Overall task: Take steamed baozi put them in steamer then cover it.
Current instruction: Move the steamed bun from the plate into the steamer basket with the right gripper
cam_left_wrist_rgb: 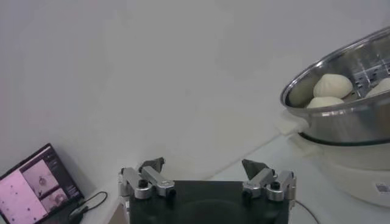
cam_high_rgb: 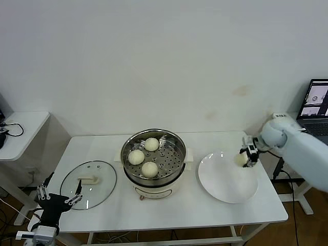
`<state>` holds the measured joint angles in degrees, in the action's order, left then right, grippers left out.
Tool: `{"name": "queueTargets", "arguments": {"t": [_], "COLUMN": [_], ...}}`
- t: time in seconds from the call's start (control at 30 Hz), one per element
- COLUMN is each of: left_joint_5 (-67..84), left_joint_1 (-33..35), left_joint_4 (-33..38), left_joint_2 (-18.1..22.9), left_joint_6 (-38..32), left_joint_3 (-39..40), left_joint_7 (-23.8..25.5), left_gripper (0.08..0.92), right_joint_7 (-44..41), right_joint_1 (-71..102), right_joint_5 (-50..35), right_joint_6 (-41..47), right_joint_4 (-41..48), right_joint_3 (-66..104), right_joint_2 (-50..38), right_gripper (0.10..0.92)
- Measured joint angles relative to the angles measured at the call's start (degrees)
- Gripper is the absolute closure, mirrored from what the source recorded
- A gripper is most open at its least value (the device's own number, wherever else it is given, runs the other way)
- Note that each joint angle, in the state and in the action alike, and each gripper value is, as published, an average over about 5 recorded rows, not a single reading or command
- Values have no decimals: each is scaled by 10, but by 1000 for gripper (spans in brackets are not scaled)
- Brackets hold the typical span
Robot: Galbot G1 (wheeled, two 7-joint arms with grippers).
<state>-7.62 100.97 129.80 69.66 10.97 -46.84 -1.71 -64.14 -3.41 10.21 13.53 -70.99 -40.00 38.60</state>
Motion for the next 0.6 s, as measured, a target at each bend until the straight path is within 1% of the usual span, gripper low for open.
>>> {"name": "queueTargets", "arguments": {"t": [0.3,0.6], "left_joint_5": [3,3], "left_joint_1": [-5,-11], "left_joint_4": [-4,-10], "left_joint_2": [-2,0], "left_joint_6": [0,0], "left_joint_3": [3,7], "left_joint_7": [0,0], "left_gripper": [177,177], "right_joint_7": [8,30], "right_joint_1": [-143,-250], "right_joint_5": [-105,-211], "right_joint_6": [37,87], "right_joint_4": [-55,-73], "right_joint_3": [-109,-191], "right_joint_2": [18,86], "right_gripper": [389,381]}}
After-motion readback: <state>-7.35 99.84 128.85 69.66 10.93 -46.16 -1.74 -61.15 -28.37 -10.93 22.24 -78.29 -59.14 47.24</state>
